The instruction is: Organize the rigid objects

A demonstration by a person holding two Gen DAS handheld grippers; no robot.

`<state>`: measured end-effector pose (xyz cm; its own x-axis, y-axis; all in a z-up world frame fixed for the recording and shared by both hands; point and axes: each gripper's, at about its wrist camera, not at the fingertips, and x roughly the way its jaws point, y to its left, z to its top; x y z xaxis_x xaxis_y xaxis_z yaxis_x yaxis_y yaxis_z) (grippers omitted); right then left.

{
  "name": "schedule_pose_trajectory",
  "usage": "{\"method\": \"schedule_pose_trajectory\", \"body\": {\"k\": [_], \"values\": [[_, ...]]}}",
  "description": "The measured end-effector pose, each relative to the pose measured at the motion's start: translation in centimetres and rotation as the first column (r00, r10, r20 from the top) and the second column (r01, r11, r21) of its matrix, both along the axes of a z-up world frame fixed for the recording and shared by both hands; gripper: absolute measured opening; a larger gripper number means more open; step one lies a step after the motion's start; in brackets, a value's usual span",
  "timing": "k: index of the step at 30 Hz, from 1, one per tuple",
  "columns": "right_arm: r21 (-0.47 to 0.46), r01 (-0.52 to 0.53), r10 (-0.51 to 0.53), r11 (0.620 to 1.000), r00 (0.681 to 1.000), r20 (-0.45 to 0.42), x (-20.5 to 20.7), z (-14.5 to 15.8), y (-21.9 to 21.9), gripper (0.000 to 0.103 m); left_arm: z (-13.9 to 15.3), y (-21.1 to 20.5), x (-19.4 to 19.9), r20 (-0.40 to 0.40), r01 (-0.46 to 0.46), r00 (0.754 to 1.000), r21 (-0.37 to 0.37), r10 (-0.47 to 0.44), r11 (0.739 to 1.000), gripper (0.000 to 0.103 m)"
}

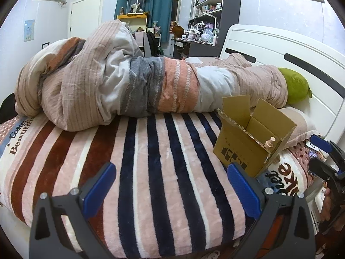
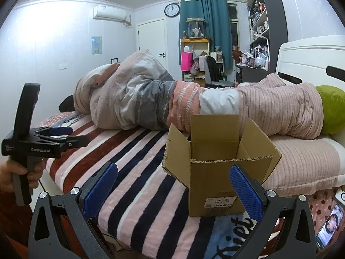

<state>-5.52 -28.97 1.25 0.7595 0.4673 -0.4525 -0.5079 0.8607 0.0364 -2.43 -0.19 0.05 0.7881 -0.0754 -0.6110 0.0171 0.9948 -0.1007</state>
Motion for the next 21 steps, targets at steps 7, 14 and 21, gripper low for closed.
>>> {"method": "schedule_pose_trajectory", "body": {"k": [7,14,21], "values": [[0.007,0.019,-0.019,1.000,1.000,-0.010,-0.2,0.1,0.0,0.103,0.0,-0.5,-0.3,0.003,0.007,1.000,0.009,-0.007,1.000,0.102],[0.017,0.020,-0.019,1.000,1.000,-0.020,-0.1,0.1,0.1,0.103,0.0,-1.1,-0.4,0.004,0.014,1.000,0.020,-0.014,1.000,0.102],[0.026,0.026,-0.026,0.999,0.999,-0.033,-0.1,-0.2,0.2,0.103,0.0,-1.2,-0.6,0.004,0.017,1.000,0.023,-0.017,1.000,0.102]]}}
